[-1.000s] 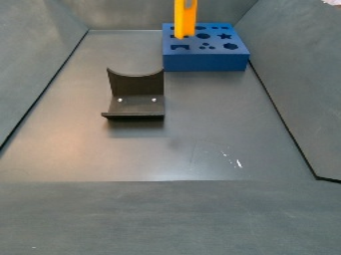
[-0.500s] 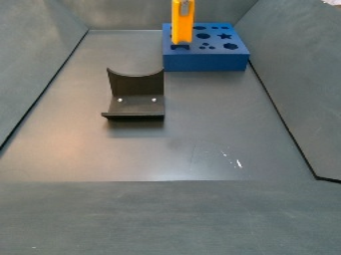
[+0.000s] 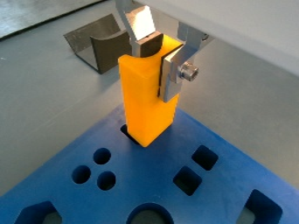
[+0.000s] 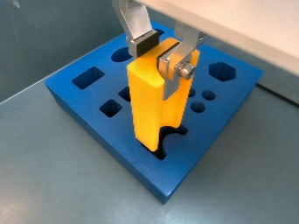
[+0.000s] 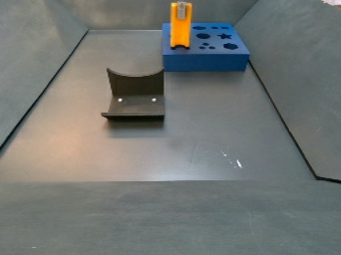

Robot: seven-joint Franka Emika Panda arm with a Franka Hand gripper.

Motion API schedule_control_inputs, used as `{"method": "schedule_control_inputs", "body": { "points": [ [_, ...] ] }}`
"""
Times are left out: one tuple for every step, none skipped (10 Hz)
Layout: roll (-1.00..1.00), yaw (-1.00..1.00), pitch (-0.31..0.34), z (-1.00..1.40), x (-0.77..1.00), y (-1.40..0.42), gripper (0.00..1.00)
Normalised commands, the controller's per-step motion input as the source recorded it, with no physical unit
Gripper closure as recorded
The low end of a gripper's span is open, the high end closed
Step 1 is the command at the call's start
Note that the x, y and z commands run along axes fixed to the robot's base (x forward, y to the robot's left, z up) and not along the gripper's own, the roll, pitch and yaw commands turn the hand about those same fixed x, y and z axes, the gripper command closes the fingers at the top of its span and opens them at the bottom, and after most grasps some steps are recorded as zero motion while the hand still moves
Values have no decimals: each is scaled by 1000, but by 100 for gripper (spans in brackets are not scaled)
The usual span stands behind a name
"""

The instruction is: Insert the arch object.

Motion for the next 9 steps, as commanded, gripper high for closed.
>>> {"method": "schedule_control_inputs", "body": {
  "points": [
    [14,-43,0,-149,0,46,100],
    [29,-206,16,-269,0,94,100],
    [36,-134,20,-243,-34,143,100],
    [39,-26,0,-220,-183,206,100],
    [29,0,0,-220,-206,166,100],
    [3,217,-3,-234,-91,80,100],
    [0,283,-24,-257,0,0,100],
    [0,191,0,-320,134,0,100],
    [0,151,0,-334,257,0,100]
  ]
}}
